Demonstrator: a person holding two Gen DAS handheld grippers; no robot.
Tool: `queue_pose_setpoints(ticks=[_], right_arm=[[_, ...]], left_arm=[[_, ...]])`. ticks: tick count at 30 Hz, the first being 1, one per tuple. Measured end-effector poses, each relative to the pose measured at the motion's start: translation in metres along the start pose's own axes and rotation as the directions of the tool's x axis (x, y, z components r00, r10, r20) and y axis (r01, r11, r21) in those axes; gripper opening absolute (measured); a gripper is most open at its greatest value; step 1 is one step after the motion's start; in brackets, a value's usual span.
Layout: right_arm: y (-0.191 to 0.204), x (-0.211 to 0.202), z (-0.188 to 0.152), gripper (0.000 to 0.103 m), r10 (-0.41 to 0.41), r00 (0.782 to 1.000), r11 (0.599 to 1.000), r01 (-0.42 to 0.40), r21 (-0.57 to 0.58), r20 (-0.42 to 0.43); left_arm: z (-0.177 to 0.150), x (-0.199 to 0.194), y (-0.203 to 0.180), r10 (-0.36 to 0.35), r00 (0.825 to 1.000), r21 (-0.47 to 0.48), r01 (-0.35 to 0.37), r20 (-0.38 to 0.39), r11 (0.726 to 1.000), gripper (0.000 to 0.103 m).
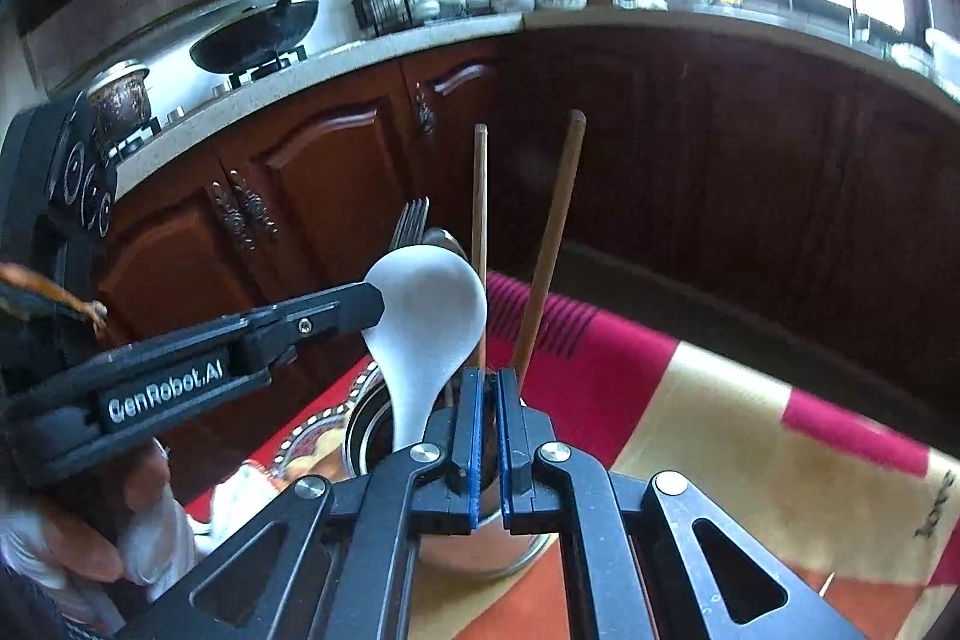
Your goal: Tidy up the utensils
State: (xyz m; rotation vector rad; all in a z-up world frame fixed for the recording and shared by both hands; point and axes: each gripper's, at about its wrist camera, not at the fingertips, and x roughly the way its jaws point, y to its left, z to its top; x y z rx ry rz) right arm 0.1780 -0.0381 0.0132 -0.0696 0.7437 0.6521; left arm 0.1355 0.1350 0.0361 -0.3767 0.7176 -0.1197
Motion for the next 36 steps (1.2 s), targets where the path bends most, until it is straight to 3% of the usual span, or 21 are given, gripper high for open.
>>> queue_pose_setpoints(ticks=[3,6,9,11,17,25,36], right_arm=[[-0.006,-0.006,-0.006,0.019,0.003,1.0,1.0,-0.003,0.027,-0.002],[-0.007,-0.016,-0.012,0.019,-0.003,1.0,0.999,0.002,0.033,0.005],[-0.008,-0.024,-0.017,0.019,-0.003,1.0,0.999,0.003,0.048,0.009],[-0.009,-0.029,-0.02,0.019,-0.005,1.0,0.998,0.004,0.056,0.011],[-0.011,-0.046,-0.029,0.025,-0.022,1.0,0.997,0.021,0.068,0.015],[-0.025,-0.074,-0.049,0.027,-0.045,0.999,0.992,0.043,0.121,0.014],[-0.063,-0.117,-0.094,0.03,-0.118,0.993,0.977,0.119,0.174,-0.015]], left_arm=[[-0.006,0.0,-0.001,0.004,1.0,0.004,-0.004,-0.016,1.0,0.001],[-0.01,0.0,-0.003,0.017,0.999,0.022,-0.016,-0.029,1.0,0.002],[-0.014,-0.001,-0.006,0.02,0.999,0.025,-0.019,-0.044,1.0,0.016],[-0.017,-0.003,-0.007,0.015,0.999,0.014,-0.014,-0.05,1.0,0.032],[-0.024,-0.011,-0.017,0.035,0.998,0.04,-0.033,-0.057,0.999,0.039],[-0.043,-0.023,-0.046,0.102,0.993,0.146,-0.094,-0.051,0.985,0.042],[-0.077,-0.02,-0.084,0.05,0.991,0.211,-0.023,-0.122,0.977,0.043]])
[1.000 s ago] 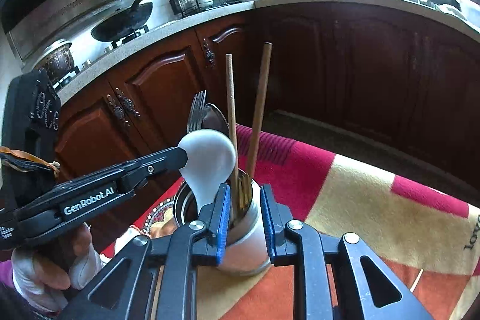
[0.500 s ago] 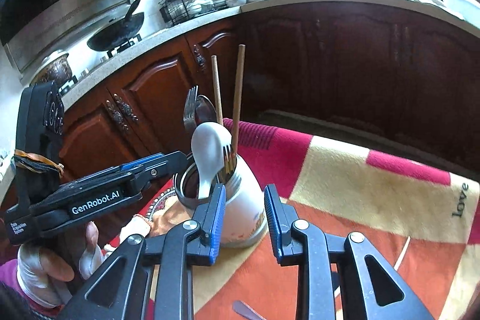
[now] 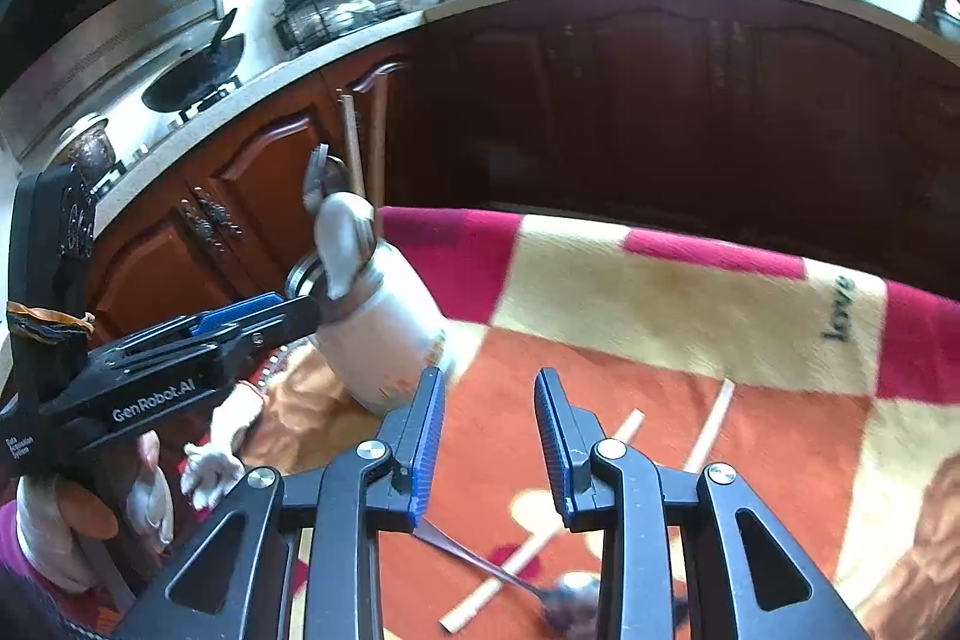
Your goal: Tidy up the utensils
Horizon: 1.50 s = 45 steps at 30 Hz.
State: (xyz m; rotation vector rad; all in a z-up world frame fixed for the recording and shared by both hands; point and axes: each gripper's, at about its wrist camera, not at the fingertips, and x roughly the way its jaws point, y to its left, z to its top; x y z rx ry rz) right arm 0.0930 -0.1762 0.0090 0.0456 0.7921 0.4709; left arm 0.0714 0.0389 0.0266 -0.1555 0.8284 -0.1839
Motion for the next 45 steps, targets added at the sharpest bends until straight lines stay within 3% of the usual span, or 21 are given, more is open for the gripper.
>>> queue_pose_setpoints(ticks=[5,11,17,22,28,32,37,43,45], right_arm=[[-0.038,-0.015,-0.023,0.03,-0.043,0.999,0.998,0.045,0.055,-0.026],[-0.084,-0.031,-0.054,0.03,-0.082,0.994,0.988,0.09,0.124,-0.069],[-0.112,-0.025,-0.08,0.03,-0.077,0.991,0.978,0.097,0.184,-0.114],[-0.119,-0.017,-0.095,0.03,-0.073,0.987,0.975,0.101,0.199,-0.144],[-0.135,-0.012,-0.107,0.03,0.01,0.988,0.95,0.039,0.309,-0.156],[-0.142,-0.01,-0.113,0.03,0.147,0.981,0.899,-0.081,0.431,-0.124],[-0.141,0.004,-0.122,0.03,0.207,0.971,0.861,-0.121,0.494,-0.122],[-0.147,0.017,-0.12,0.03,0.233,0.971,0.813,-0.166,0.559,-0.052],[-0.146,0.022,-0.117,0.022,0.216,0.975,0.824,-0.158,0.544,-0.044]], left_arm=[[-0.016,0.013,-0.021,-0.056,0.997,0.036,0.058,-0.057,0.998,0.043],[-0.038,0.039,-0.042,-0.131,0.978,0.063,0.143,-0.16,0.988,0.043],[-0.058,0.06,-0.068,-0.201,0.941,0.128,0.242,-0.272,0.962,0.043],[-0.077,0.068,-0.085,-0.205,0.914,0.232,0.296,-0.35,0.926,0.043],[-0.096,0.079,-0.101,-0.203,0.886,0.331,0.357,-0.418,0.874,0.043],[-0.103,0.086,-0.108,-0.191,0.874,0.397,0.385,-0.446,0.833,0.043],[-0.098,0.097,-0.11,-0.188,0.868,0.409,0.395,-0.46,0.823,0.043],[-0.097,0.107,-0.118,-0.201,0.844,0.409,0.433,-0.498,0.803,0.042],[-0.097,0.108,-0.122,-0.214,0.837,0.404,0.447,-0.504,0.798,0.035]])
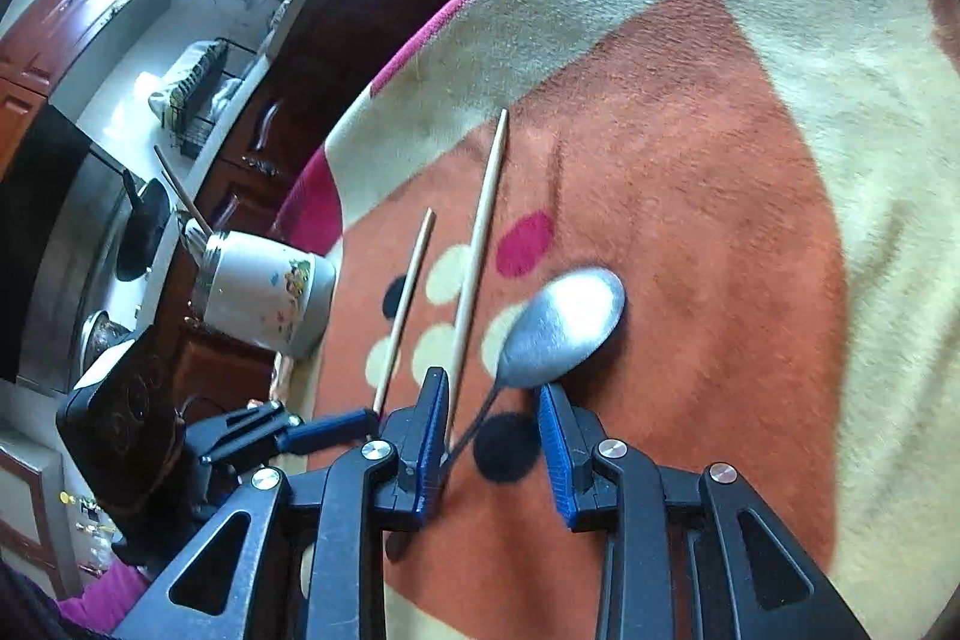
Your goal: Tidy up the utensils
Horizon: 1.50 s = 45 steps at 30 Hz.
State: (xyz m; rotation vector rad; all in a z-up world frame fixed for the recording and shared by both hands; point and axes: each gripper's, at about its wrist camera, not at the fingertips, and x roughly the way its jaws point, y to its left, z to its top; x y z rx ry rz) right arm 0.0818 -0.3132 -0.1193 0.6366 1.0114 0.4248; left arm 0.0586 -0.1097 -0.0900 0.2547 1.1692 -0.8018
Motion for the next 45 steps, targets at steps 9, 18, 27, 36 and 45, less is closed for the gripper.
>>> queue_pose_setpoints(ticks=[9,18,27,36,45], right_arm=[[0.027,-0.024,0.005,0.005,-0.024,0.995,0.992,0.036,-0.125,0.094],[0.049,-0.051,0.004,0.003,-0.014,0.991,0.978,0.04,-0.202,0.13],[0.044,-0.062,0.001,0.003,0.003,0.992,0.983,0.021,-0.181,0.127],[0.049,-0.07,0.002,0.003,0.005,0.989,0.98,0.024,-0.199,0.145],[0.092,-0.077,0.015,0.003,0.063,0.985,0.956,-0.013,-0.292,0.162]], left_arm=[[-0.001,-0.019,0.013,-0.052,0.998,-0.099,0.056,0.046,0.993,0.0],[-0.008,-0.03,-0.007,0.029,0.999,0.04,-0.029,0.015,0.999,0.031],[-0.007,0.005,-0.023,0.135,0.987,0.169,-0.119,-0.086,0.978,0.037],[-0.003,-0.008,-0.001,0.066,0.998,0.022,-0.066,-0.015,0.998,0.003],[-0.012,-0.087,0.036,-0.031,0.982,-0.203,0.07,0.189,0.977,0.001]])
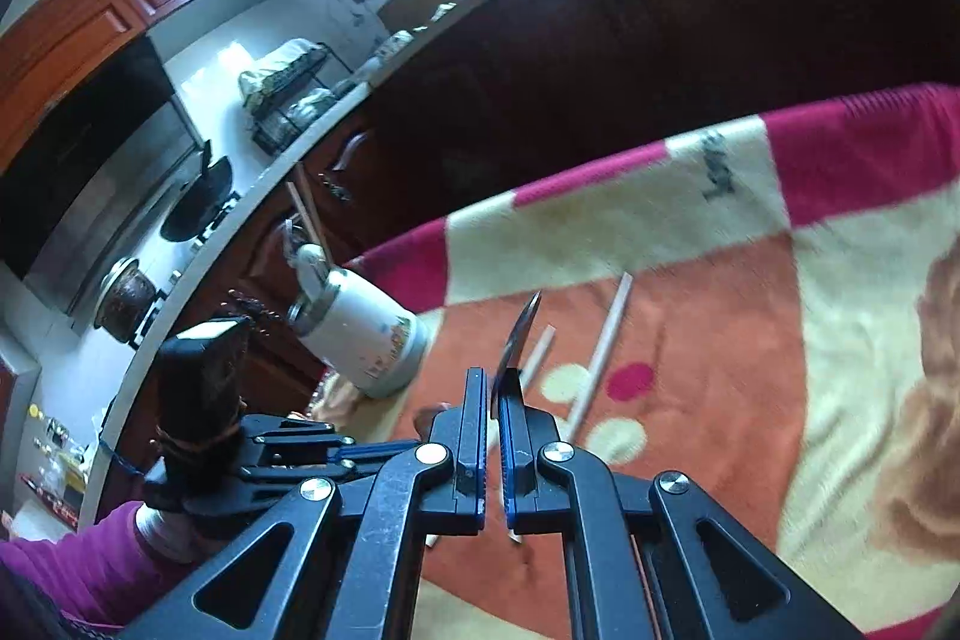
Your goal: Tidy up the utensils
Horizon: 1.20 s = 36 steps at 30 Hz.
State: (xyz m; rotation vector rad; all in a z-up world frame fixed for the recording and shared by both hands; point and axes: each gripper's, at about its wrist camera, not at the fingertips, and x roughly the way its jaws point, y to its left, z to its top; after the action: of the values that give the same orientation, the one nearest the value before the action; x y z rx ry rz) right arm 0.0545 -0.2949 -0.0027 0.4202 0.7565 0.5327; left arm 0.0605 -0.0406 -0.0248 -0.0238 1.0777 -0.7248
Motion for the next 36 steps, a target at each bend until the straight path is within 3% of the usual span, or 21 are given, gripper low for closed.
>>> queue_pose_setpoints(ticks=[5,10,13,17,20,23,27,33,36], right_arm=[[0.03,0.011,0.015,0.003,0.012,1.0,0.997,-0.012,-0.081,0.001],[0.036,0.025,0.015,0.002,-0.004,1.0,0.995,0.003,-0.1,-0.012],[0.023,0.037,0.01,0.002,-0.05,0.998,0.997,0.048,-0.066,-0.036],[-0.011,0.068,0.006,0.003,-0.077,0.987,0.995,0.085,0.055,-0.138],[-0.018,0.091,0.004,0.004,-0.109,0.975,0.993,0.116,0.025,-0.195],[-0.023,0.117,0.003,0.015,-0.166,0.954,0.986,0.166,-0.021,-0.25],[-0.033,0.138,0.003,0.015,-0.234,0.937,0.972,0.228,-0.054,-0.258],[-0.049,0.148,0.003,0.016,-0.227,0.938,0.973,0.228,-0.026,-0.261],[-0.05,0.146,0.004,0.016,-0.217,0.941,0.976,0.218,-0.024,-0.258]], left_arm=[[0.009,-0.036,0.009,0.031,0.996,-0.041,-0.027,0.079,0.999,0.001],[0.004,-0.044,0.021,0.041,0.995,-0.078,-0.033,0.096,0.996,0.0],[0.0,-0.043,0.026,0.028,0.994,-0.104,-0.017,0.105,0.994,0.0],[0.0,-0.04,0.031,0.026,0.994,-0.124,-0.013,0.109,0.992,0.0],[0.0,-0.035,0.037,0.028,0.994,-0.144,-0.013,0.102,0.99,0.0],[0.003,-0.032,0.041,0.025,0.994,-0.156,-0.008,0.105,0.988,0.0],[0.007,-0.026,0.044,0.029,0.995,-0.163,-0.013,0.096,0.987,0.0],[0.013,0.0,0.042,0.04,0.997,-0.165,-0.029,0.062,0.986,0.001],[0.02,0.013,0.038,0.048,0.998,-0.165,-0.039,0.051,0.986,0.01]])
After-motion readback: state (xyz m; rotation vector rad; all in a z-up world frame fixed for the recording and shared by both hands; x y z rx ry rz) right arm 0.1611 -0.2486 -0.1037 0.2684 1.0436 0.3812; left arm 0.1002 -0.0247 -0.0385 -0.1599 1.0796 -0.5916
